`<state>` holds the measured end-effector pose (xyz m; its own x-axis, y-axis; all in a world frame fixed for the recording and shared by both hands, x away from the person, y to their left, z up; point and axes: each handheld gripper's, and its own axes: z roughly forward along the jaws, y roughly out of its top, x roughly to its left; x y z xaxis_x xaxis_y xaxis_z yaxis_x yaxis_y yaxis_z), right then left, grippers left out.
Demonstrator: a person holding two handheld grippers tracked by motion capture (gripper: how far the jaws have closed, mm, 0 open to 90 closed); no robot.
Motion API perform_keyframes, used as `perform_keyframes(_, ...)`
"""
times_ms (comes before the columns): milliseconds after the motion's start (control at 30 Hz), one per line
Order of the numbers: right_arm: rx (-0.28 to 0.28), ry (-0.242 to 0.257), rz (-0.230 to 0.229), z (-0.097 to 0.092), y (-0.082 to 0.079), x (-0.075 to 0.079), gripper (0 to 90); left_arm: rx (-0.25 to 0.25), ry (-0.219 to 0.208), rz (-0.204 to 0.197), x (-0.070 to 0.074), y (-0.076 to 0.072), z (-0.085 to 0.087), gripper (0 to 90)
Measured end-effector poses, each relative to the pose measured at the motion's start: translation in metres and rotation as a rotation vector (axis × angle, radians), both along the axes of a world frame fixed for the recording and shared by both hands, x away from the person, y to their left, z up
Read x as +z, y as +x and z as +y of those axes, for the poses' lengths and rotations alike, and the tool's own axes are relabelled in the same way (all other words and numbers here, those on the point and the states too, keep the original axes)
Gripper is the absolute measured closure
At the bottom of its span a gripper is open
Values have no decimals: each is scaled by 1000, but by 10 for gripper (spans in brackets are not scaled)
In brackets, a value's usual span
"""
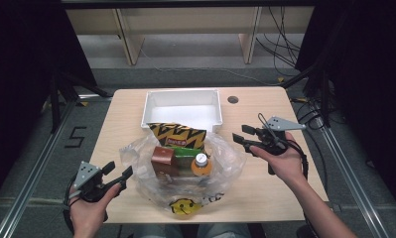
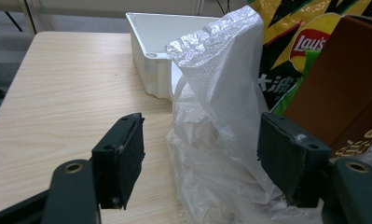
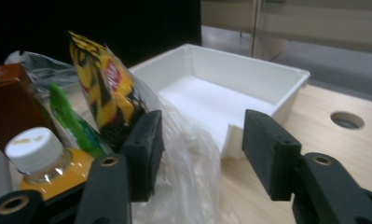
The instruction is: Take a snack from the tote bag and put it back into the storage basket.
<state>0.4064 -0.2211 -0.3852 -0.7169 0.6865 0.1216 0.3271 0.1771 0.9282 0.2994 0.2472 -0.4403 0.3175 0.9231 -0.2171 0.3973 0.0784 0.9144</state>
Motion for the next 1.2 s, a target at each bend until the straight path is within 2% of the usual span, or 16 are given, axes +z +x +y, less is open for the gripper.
perform_keyframes(200, 28, 8, -38, 14, -1, 14, 518, 4, 2, -5, 8, -1, -2, 309)
perform_keyframes(233, 33, 20, -57, 16, 0, 15, 508, -4, -1, -13, 8, -1, -3, 308)
perform_keyframes(267, 27, 25, -42, 17, -1, 17, 501, -6, 3, -12, 9, -2, -3, 306)
perform_keyframes(300, 22, 31, -47, 19, -1, 19, 501, -8, 8, -14, 10, -3, -4, 305)
perform_keyframes(333, 37, 30, -81, 21, 0, 21, 500, -11, 8, -16, 11, -4, -3, 304)
perform_keyframes(367, 40, 35, -69, 23, -1, 23, 499, -13, 7, -21, 10, -6, -3, 303)
perform_keyframes(467, 71, 53, -87, 31, 1, 28, 527, -18, 1, -14, 6, -10, -1, 305)
perform_keyframes(500, 86, 59, -79, 34, 2, 29, 528, -14, -1, -10, 5, -12, 0, 305)
perform_keyframes(533, 97, 50, -94, 38, 3, 29, 528, -12, -4, -5, 4, -13, 1, 305)
perform_keyframes(567, 112, 46, -86, 42, 2, 29, 527, -13, -9, -7, 4, -14, 2, 304)
perform_keyframes(600, 121, 36, -106, 46, 3, 29, 526, -13, -8, -11, 4, -14, 2, 304)
perform_keyframes(667, 141, 27, -104, 54, 3, 29, 526, -13, -12, -14, 6, -13, 2, 305)
perform_keyframes(867, 151, 7, -92, 70, 4, 33, 511, -42, -14, -40, 10, -14, -6, 310)
perform_keyframes(1100, 164, -2, -78, 84, 11, 28, 499, -48, -24, -42, 9, -14, -7, 302)
perform_keyframes(1167, 157, -8, -92, 87, 11, 27, 498, -49, -20, -40, 9, -14, -7, 301)
perform_keyframes(1200, 180, -20, -86, 88, 11, 27, 499, -47, -18, -38, 9, -14, -7, 302)
